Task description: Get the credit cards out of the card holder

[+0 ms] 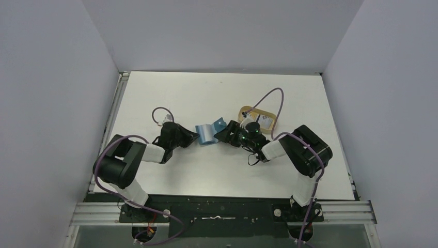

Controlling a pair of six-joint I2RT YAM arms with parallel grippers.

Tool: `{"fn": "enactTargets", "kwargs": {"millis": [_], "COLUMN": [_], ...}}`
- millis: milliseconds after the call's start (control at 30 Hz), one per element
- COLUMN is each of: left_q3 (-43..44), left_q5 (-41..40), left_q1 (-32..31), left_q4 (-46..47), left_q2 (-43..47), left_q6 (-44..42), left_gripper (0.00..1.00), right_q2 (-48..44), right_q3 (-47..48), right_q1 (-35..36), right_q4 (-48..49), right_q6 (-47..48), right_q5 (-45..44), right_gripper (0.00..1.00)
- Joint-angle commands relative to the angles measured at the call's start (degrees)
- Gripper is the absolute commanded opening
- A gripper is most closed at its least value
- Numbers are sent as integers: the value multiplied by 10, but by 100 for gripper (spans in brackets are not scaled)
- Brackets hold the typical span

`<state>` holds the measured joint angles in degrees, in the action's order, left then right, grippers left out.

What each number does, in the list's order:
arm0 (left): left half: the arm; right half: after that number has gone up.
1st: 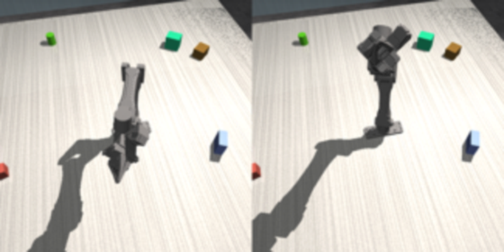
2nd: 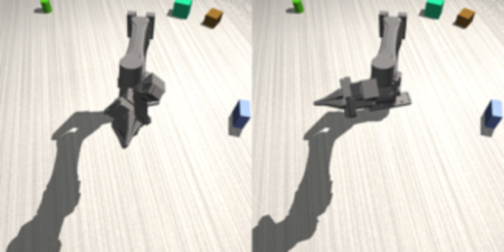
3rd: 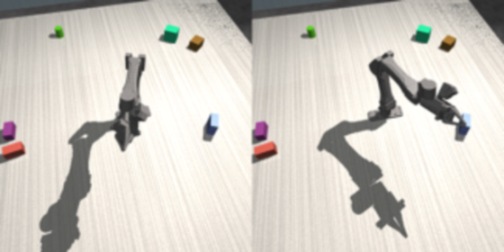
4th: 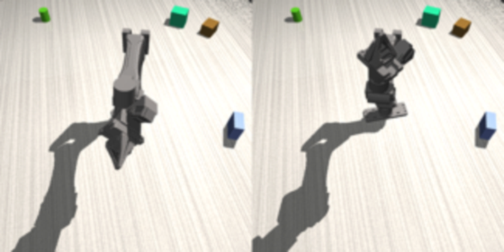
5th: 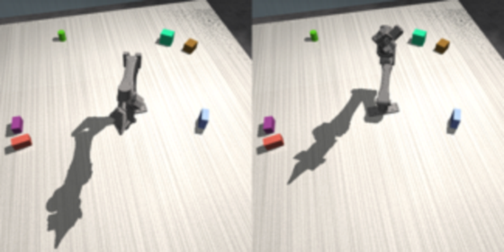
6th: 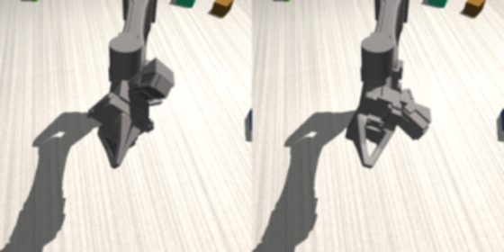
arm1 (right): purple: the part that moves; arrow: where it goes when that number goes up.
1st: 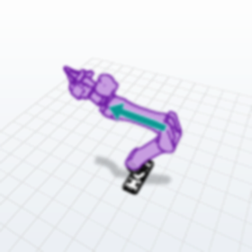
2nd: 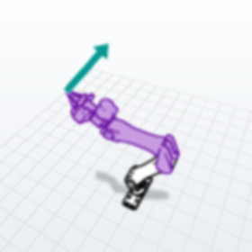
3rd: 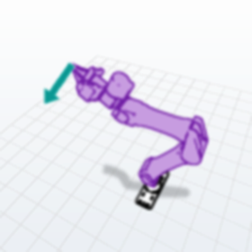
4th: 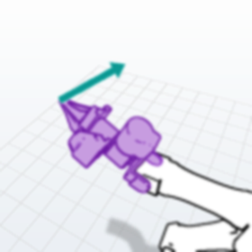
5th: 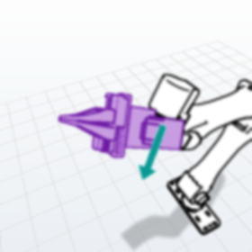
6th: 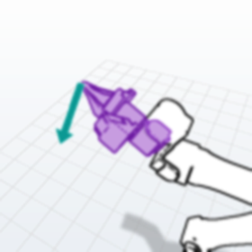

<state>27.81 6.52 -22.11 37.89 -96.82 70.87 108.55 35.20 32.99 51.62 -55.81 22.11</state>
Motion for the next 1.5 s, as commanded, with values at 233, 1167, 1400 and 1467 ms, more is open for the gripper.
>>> {"fn": "enactTargets", "kwargs": {"millis": [233,1167,1400,1467], "left_q3": [159,131,137,137], "left_q5": [-76,13,9,8], "left_q1": [-6,-3,-6,-7], "left_q4": [-354,-313,-323,-322], "left_q2": [170,45,40,34], "left_q6": [-222,-242,-250,-250], "left_gripper": [0,0,0,0], "right_q2": [-266,-173,-198,-154], "right_q3": [155,217,213,238], "right_q1": [51,84,83,79], "right_q4": [-505,-439,-389,-375], "right_q6": [245,243,232,216], "right_q5": [-212,-195,-128,-42], "right_gripper": [79,78,80,81]}}
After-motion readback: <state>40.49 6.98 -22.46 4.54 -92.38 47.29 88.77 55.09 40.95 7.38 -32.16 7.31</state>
